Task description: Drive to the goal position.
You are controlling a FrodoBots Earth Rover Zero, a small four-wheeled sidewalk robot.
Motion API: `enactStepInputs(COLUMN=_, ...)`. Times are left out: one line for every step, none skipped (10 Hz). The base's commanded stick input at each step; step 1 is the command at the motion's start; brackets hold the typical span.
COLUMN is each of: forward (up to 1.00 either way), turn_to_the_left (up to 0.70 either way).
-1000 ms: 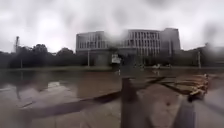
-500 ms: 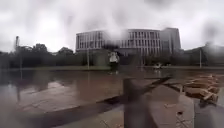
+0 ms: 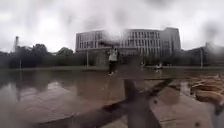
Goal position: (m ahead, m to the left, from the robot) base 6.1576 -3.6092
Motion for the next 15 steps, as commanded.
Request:
enactStepInputs(forward=0.7, turn_to_the_left=-0.12)
enactStepInputs(forward=0.7, turn_to_the_left=0.0)
enactStepInputs(forward=0.7, turn_to_the_left=0.0)
enactStepInputs(forward=0.7, turn_to_the_left=0.0)
enactStepInputs(forward=0.7, turn_to_the_left=0.0)
enactStepInputs(forward=0.7, turn_to_the_left=0.0)
enactStepInputs(forward=0.7, turn_to_the_left=0.0)
enactStepInputs(forward=0.7, turn_to_the_left=0.0)
enactStepInputs(forward=0.7, turn_to_the_left=0.0)
enactStepInputs(forward=0.7, turn_to_the_left=0.0)
enactStepInputs(forward=0.7, turn_to_the_left=0.0)
enactStepInputs(forward=0.7, turn_to_the_left=0.0)
enactStepInputs(forward=0.7, turn_to_the_left=0.0)
enactStepInputs(forward=0.7, turn_to_the_left=0.0)
enactStepInputs(forward=0.7, turn_to_the_left=0.0)
